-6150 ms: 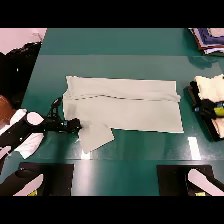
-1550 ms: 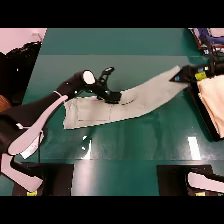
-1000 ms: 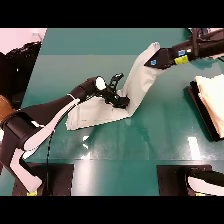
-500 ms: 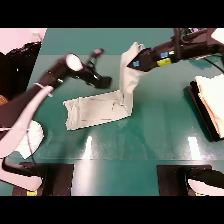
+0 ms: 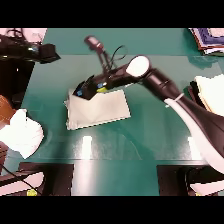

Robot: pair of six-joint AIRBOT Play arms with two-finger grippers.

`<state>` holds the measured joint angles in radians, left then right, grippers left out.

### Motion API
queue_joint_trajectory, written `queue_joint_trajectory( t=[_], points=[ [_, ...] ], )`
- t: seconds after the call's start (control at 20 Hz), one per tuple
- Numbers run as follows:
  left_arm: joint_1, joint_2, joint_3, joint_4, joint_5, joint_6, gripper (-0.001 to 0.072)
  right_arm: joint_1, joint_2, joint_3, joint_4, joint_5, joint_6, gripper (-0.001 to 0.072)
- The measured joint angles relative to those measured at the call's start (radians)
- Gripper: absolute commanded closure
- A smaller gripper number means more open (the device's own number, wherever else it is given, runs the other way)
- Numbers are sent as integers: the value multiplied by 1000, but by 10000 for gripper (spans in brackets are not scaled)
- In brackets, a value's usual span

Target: Fold the shirts.

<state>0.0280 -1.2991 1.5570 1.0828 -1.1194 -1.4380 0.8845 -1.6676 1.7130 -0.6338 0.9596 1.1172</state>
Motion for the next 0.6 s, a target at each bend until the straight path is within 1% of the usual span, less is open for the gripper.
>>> queue_joint_trajectory(
  t=[0.1,0.2,0.3,0.45,0.5,0.55,0.6],
  points=[
    [32,17,0,4,-26,3,675,-5,-16,0,11,24,-16,265],
    [49,26,0,10,-47,4,674,-44,-10,0,-10,92,-21,265],
    [57,31,0,11,-61,5,675,-108,13,0,-97,169,10,265],
    [63,34,-1,14,-76,6,675,-235,35,-5,-277,284,100,263],
    [63,34,-2,13,-83,6,675,-282,39,-17,-316,311,124,261],
    [63,35,-3,13,-87,6,675,-329,41,-37,-341,334,142,240],
    [64,35,-4,12,-94,6,675,-381,43,-67,-354,347,160,126]
  ],
)
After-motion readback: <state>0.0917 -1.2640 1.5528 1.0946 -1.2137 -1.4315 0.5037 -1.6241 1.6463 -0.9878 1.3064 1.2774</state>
